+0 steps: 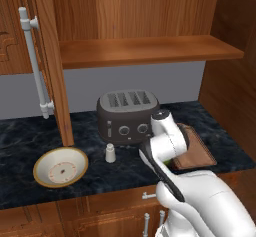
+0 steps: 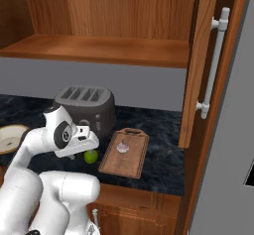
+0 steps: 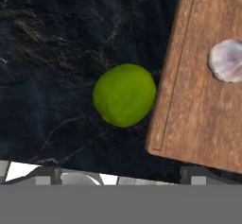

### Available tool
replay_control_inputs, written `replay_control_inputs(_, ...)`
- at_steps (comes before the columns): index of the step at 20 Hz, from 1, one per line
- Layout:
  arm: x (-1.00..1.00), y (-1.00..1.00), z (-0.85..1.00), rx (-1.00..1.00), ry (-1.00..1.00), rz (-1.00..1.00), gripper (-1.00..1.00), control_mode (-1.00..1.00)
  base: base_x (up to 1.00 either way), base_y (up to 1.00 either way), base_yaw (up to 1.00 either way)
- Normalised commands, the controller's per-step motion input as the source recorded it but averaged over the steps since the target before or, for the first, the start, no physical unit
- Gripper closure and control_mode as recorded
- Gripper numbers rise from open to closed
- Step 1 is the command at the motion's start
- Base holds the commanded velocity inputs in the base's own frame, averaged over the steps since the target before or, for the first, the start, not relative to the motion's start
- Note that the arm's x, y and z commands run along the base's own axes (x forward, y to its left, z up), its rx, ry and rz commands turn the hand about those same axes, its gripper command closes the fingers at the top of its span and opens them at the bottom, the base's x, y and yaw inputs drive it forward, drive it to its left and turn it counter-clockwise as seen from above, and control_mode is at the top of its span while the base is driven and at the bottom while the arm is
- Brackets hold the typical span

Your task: Open the cabinet. Place the bowl and condiment on the counter. Then place the lime and garlic on the cutting board.

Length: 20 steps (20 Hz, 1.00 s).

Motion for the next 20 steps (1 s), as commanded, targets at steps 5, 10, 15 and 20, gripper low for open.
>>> replay_control_inputs(5,0.73,0.06,-0.33,0.01,0.03,-0.07,-1.00,-1.00,0.00,0.00,0.00)
replay_control_inputs(10,0.39,-0.17,-0.51,0.04,0.13,-0.06,-1.00,-1.00,0.00,0.00,0.00)
replay_control_inputs(15,0.01,-0.21,-0.12,0.04,0.09,-0.05,1.00,-1.00,0.00,0.00,0.00)
replay_control_inputs(20,-0.10,-0.16,0.00,0.04,0.05,-0.03,1.00,-1.00,0.00,0.00,0.00)
